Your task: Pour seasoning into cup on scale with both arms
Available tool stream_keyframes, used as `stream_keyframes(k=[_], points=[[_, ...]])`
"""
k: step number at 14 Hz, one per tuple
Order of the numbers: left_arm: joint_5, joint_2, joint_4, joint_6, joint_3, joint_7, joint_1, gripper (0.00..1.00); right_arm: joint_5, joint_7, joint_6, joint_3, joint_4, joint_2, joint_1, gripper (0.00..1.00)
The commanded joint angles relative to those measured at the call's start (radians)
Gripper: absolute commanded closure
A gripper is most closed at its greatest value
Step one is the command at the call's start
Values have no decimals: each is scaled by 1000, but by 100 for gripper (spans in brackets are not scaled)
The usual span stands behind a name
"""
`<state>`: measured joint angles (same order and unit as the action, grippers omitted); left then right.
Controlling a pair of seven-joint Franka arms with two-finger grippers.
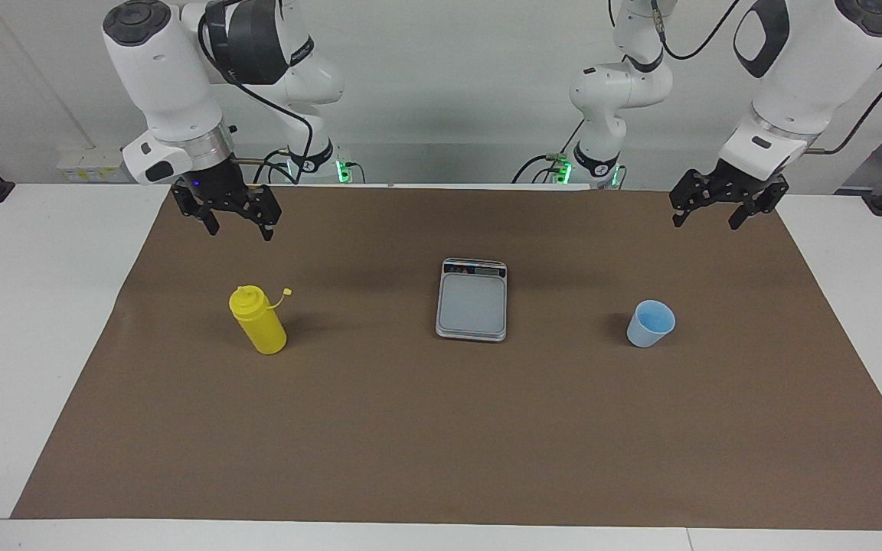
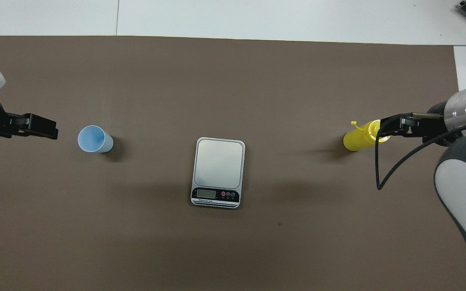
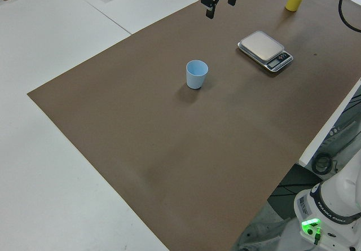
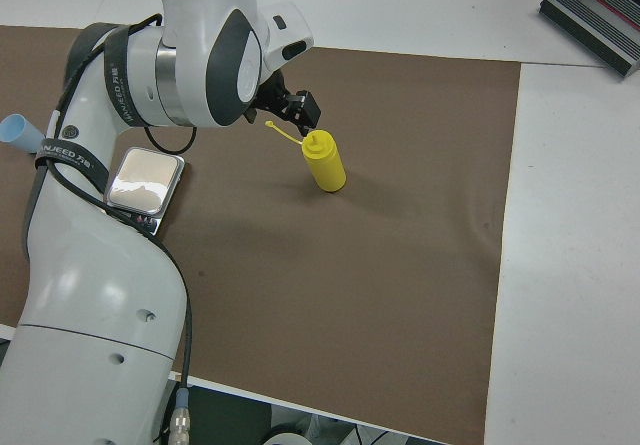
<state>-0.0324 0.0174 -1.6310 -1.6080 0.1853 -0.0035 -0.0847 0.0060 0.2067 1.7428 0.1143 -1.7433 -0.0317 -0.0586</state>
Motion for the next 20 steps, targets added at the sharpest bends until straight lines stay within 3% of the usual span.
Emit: stream_keyframes(k=[1,7,11,20], points=[[11,32,-30,8,-9,17,6,0,-4,-12,-9,5,-13,-17,-10,0],[11,36,-47,-7,-7,17,5,0,-4,-12,-9,5,-13,-17,-10,0],[9,38,-118,-107,-9,16,-7,0,-4,-12,-9,5,-13,-17,-10,0],[8,-47,-404,-539,-12,-6,-72,0,-4,-12,-9,5,-13,-17,-10,0]])
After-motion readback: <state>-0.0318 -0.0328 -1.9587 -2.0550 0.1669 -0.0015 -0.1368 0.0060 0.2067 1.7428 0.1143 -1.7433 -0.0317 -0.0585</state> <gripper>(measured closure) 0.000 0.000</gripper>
